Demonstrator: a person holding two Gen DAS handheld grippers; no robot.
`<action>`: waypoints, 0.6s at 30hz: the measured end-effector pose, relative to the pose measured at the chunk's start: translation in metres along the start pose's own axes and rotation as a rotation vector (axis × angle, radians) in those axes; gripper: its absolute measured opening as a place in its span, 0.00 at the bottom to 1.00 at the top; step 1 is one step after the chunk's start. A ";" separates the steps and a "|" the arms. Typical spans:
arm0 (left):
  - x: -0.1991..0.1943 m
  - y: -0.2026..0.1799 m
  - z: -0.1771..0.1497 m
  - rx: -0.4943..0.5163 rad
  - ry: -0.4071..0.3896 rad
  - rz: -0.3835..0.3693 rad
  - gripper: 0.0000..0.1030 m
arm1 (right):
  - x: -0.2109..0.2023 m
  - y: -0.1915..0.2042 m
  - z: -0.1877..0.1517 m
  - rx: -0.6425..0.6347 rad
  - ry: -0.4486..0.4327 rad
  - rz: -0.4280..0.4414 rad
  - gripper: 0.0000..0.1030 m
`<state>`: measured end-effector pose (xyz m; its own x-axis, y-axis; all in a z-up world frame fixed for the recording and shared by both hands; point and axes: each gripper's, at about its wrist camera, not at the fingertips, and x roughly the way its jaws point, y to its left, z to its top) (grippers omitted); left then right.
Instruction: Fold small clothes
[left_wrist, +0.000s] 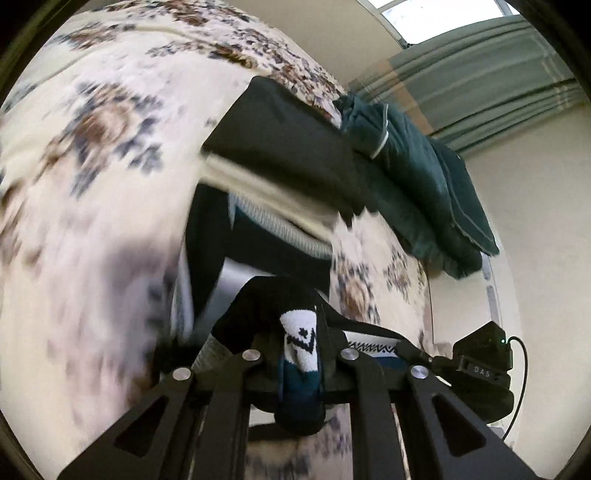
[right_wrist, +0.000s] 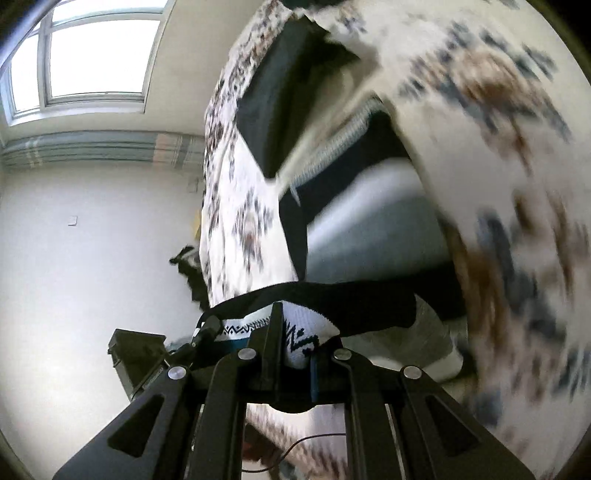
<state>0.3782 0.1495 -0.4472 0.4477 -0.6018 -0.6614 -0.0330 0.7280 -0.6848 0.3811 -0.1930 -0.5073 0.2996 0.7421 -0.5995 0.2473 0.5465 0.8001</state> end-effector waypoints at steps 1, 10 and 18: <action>0.007 0.002 0.009 0.004 0.002 0.003 0.09 | 0.009 0.005 0.022 -0.006 -0.018 -0.017 0.10; 0.099 0.042 0.075 -0.069 0.091 0.143 0.11 | 0.085 -0.008 0.157 0.055 0.036 -0.098 0.17; 0.125 0.072 0.077 -0.182 0.134 0.067 0.38 | 0.105 -0.004 0.180 0.023 0.008 -0.138 0.53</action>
<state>0.5000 0.1521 -0.5558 0.3166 -0.6009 -0.7340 -0.2246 0.7043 -0.6735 0.5776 -0.1872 -0.5773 0.2540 0.6637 -0.7035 0.3065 0.6347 0.7094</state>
